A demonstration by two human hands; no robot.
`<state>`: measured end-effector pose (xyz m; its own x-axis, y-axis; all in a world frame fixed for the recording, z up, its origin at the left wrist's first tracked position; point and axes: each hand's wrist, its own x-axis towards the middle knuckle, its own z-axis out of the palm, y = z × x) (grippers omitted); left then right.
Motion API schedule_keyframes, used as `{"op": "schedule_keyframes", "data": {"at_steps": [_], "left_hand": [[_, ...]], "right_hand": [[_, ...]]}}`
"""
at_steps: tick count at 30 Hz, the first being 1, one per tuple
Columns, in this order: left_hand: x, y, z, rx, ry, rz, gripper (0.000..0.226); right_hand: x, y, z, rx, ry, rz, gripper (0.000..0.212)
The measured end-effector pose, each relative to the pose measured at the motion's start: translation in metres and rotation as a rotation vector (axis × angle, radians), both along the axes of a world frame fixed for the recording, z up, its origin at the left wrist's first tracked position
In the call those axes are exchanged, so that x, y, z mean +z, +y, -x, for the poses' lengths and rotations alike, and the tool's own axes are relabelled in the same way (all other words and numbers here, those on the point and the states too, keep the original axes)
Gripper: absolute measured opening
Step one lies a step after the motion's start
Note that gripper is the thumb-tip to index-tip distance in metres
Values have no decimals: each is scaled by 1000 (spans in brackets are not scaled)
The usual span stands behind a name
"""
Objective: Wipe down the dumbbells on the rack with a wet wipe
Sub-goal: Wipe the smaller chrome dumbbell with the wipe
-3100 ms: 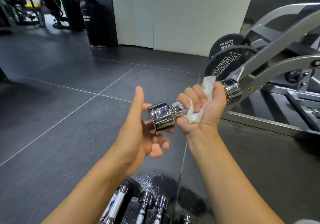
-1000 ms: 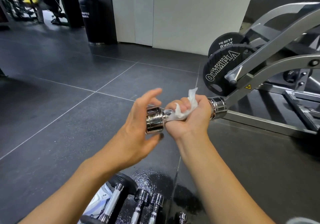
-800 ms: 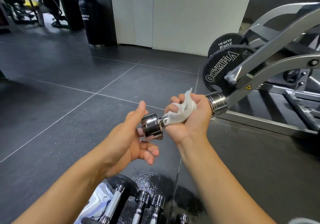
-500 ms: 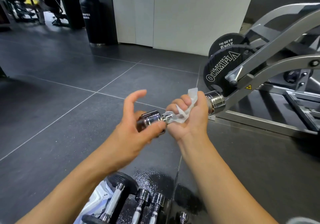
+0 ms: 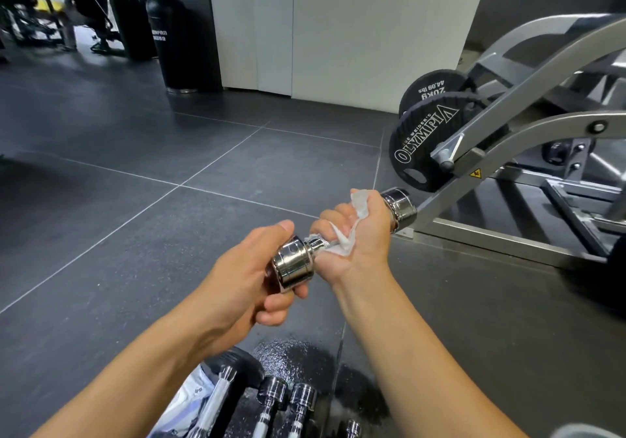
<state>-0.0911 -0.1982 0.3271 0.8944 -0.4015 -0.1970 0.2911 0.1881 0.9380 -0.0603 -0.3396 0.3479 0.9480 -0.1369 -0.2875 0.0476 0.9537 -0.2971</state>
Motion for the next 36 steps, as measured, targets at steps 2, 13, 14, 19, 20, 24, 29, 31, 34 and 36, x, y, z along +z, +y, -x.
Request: {"op": "schedule_keyframes", "data": {"at_steps": [2, 13, 14, 19, 20, 24, 29, 31, 34, 36], "left_hand": [[-3, -1, 0, 44, -183, -77, 56], [-1, -2, -2, 147, -143, -81, 66], [0, -4, 1, 56, 43, -20, 66], [-3, -13, 2, -2, 173, 177, 43], [-4, -14, 3, 36, 49, 154, 50], [-31, -6, -2, 163, -1086, -546, 103], [-23, -9, 2, 121, -643, -383, 123], [-6, -14, 8, 6, -113, -58, 99], [-11, -11, 6, -74, 120, 136, 63], [-12, -18, 3, 22, 68, 177, 65]], "right_hand": [[3, 0, -2, 5, 42, 42, 45], [1, -15, -8, -40, 183, 51, 49], [1, -15, -6, -29, 181, 51, 50], [-8, -16, -9, 11, 185, 153, 41], [-9, -16, -10, 6, 190, 167, 37], [-6, -19, -9, -8, 203, 178, 32], [-6, -23, -9, 40, 201, 188, 32], [-7, -22, -9, 21, 180, 168, 31], [-7, -20, -5, 38, 136, 154, 23], [-8, -17, -4, 46, 116, 173, 17]]}}
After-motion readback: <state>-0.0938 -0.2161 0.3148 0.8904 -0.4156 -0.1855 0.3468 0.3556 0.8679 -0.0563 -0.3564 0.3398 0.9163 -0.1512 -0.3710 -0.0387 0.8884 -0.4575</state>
